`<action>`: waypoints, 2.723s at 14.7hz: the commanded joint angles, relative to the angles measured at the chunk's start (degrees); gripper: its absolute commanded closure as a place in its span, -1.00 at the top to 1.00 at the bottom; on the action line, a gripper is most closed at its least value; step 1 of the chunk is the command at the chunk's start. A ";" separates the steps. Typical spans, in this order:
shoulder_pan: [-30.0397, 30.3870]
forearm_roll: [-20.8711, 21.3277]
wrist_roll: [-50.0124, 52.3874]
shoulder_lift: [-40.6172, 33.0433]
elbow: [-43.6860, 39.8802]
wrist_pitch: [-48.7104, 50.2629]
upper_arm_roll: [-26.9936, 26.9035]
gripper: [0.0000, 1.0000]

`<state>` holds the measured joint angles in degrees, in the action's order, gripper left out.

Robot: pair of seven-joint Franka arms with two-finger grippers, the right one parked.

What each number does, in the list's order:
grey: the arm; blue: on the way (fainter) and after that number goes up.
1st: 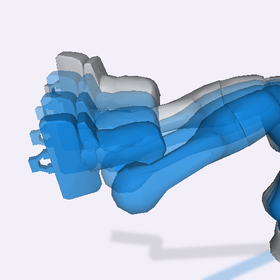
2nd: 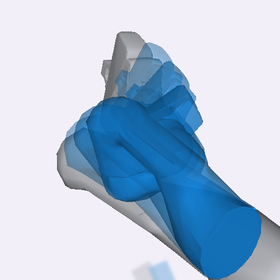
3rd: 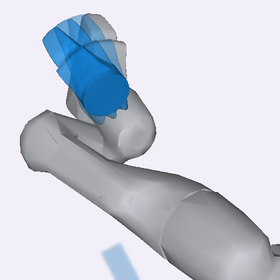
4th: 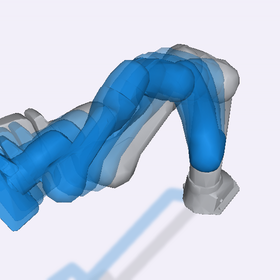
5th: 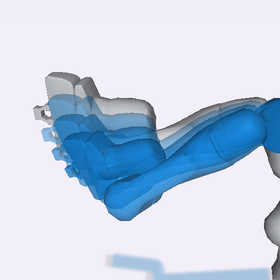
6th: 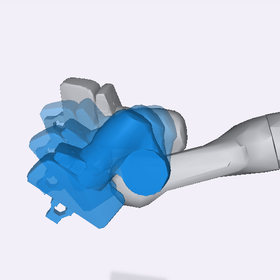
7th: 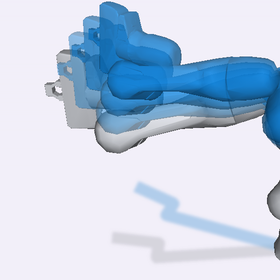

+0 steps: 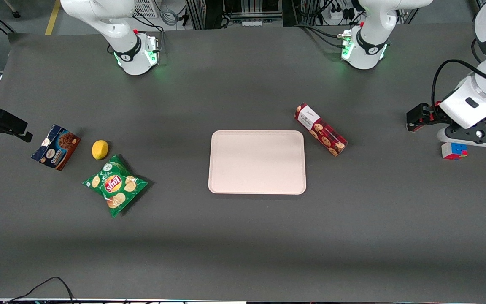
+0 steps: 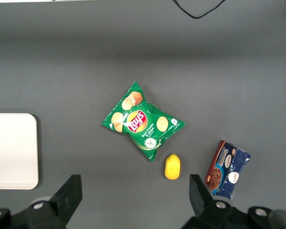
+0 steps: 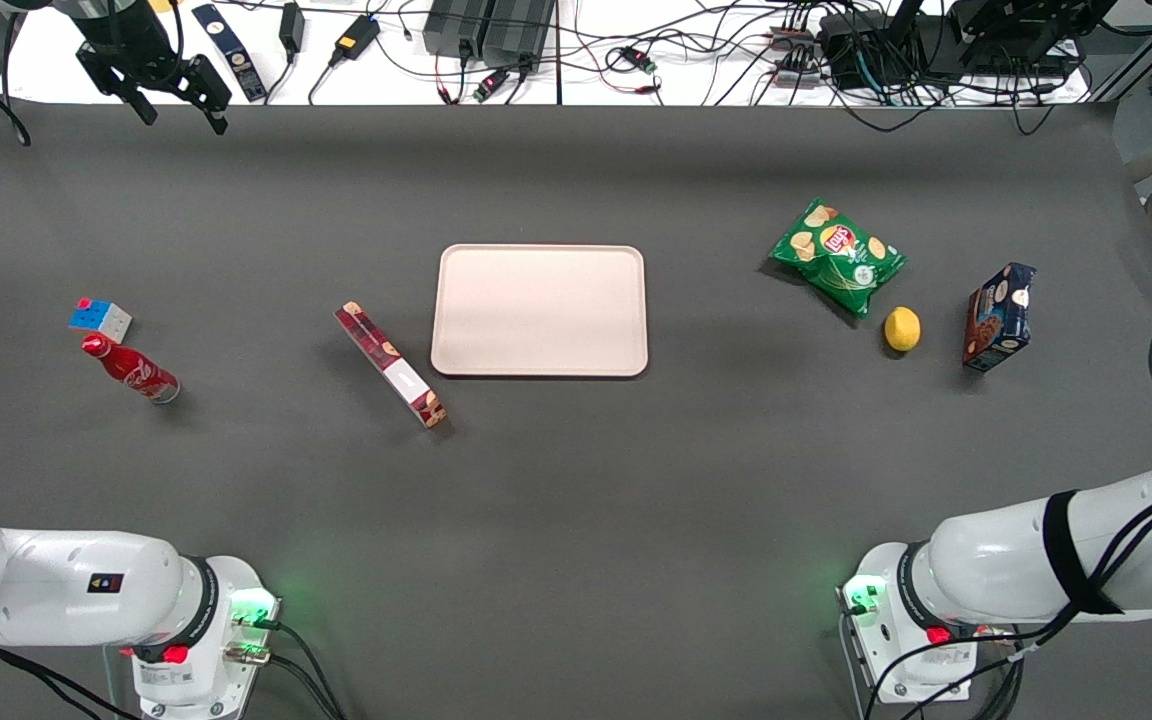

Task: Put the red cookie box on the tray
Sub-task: 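Move the open left gripper over the red plaid cookie box, then lower the left gripper and close it around the cookie box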

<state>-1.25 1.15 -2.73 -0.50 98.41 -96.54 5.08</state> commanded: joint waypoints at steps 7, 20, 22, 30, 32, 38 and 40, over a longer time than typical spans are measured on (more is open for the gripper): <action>-1.30 -4.93 14.84 -2.66 7.03 1.71 0.19 1.00; -6.40 -11.26 38.42 -12.95 37.72 -25.00 5.10 1.00; -7.44 -11.26 40.77 -12.60 42.37 -30.78 6.24 1.00; -8.42 -11.26 51.77 -5.66 47.56 -42.30 12.93 1.00; -8.51 -11.26 51.77 -3.29 49.85 -48.62 13.02 1.00; -12.80 -11.26 57.30 2.78 51.09 -57.78 13.11 1.00; -13.34 -11.26 58.02 3.75 51.09 -58.50 13.11 1.00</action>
<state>-12.29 -9.72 52.19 2.32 148.81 -152.82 18.46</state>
